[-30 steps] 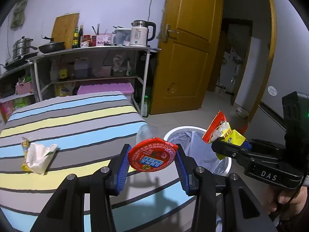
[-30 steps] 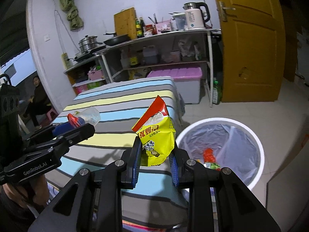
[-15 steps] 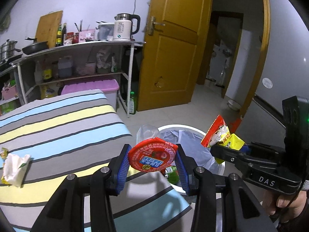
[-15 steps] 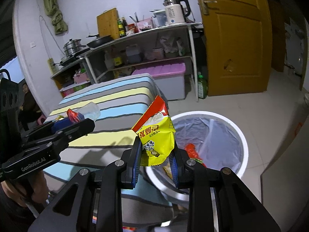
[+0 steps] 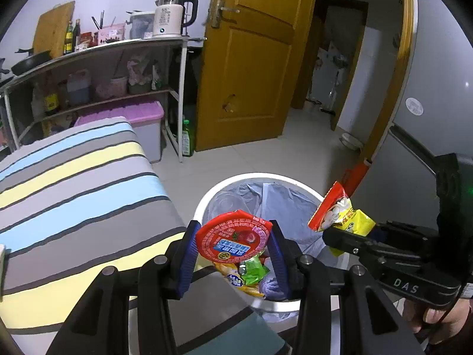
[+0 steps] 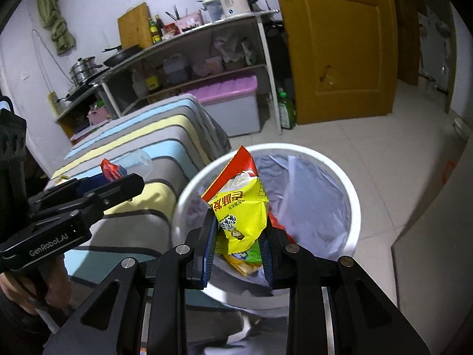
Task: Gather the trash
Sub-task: 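Carry the red container and packet over the bin and open both grippers, then move both grippers back over the table toward the tissue and snack stick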
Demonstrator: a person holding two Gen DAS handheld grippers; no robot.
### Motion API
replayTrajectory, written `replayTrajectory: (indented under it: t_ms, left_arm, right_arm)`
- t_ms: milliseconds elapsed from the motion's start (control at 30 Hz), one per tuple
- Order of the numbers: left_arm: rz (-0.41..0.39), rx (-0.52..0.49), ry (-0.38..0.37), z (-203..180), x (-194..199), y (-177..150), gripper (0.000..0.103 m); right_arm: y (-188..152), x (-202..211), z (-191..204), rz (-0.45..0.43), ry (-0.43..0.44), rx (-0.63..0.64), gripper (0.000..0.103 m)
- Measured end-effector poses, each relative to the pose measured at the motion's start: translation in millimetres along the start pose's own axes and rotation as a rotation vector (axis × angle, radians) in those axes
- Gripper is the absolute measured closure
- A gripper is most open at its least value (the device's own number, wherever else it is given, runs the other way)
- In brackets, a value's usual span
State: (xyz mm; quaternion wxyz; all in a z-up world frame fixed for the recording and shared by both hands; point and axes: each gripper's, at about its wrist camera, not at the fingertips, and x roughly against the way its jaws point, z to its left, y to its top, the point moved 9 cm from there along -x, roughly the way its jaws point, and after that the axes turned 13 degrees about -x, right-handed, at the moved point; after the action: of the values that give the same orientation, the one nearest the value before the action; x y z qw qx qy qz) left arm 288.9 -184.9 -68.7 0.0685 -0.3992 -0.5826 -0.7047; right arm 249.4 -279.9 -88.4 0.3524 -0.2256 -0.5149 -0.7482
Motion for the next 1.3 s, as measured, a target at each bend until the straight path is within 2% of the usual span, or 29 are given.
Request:
replayTrajectory:
  t_ms: [100, 167, 233, 433, 633, 833, 1000, 1300]
  left_arm:
    - [0.029, 0.01, -0.025, -3, -12, -1, 0.057]
    - [0.042, 0.018, -0.031, -3, -19, -3, 0.052]
    - [0.039, 0.024, -0.033, -1, -19, -3, 0.048]
    - [0.013, 0.048, -0.035, 5, -9, -4, 0.048]
    - [-0.044, 0.087, -0.011, 21, 23, -4, 0.048]
    - [-0.106, 0.127, 0.047, 49, 66, -11, 0.048]
    - [-0.133, 0.157, 0.129, 84, 102, -24, 0.048]
    - [-0.157, 0.251, 0.303, 172, 172, -68, 0.048]
  right_arm:
    - [-1, -8, -6, 0.013, -0.026, -0.004, 0.071]
    - [-2, -11, -10, 0.014, -0.04, -0.005, 0.058]
    - [-2, -12, -11, 0.011, -0.04, -0.006, 0.055]
    - [-1, -6, -8, -0.009, -0.05, 0.004, 0.055]
    - [2, 8, 7, -0.038, -0.02, 0.017, 0.055]
    - [1, 20, 47, -0.051, 0.057, 0.035, 0.055]
    - [-11, 19, 95, -0.033, 0.124, 0.092, 0.055]
    - [-40, 4, 187, 0.034, 0.251, 0.192, 0.055]
